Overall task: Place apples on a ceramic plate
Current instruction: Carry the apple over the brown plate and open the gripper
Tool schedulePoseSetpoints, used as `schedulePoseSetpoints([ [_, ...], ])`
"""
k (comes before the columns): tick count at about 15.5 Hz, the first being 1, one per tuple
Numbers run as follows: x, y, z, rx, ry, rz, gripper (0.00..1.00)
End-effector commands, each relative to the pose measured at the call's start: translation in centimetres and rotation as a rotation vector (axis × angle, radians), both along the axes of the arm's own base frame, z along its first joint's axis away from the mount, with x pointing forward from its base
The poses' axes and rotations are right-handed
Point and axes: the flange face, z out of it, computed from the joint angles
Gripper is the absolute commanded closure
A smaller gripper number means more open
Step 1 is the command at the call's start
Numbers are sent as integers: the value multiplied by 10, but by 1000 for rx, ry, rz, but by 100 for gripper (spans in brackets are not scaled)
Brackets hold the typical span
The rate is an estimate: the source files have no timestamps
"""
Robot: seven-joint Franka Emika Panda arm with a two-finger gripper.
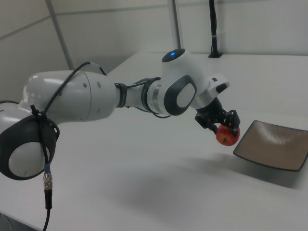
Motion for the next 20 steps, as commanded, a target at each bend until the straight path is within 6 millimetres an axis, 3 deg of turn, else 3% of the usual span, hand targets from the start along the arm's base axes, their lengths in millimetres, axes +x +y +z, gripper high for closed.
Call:
schedulePoseSetpoints([
  [1, 0, -19, 7, 7, -33, -23, 76],
  [8, 8, -42, 12, -62, -71, 23, 73],
  [11, 13, -41, 5, -64, -66, 33, 14],
  [12, 14, -40, 1, -64, -61, 36, 6],
  [14, 15, -39, 2, -64, -62, 37, 0],
  [20, 14, -39, 3, -62, -60, 33, 0],
])
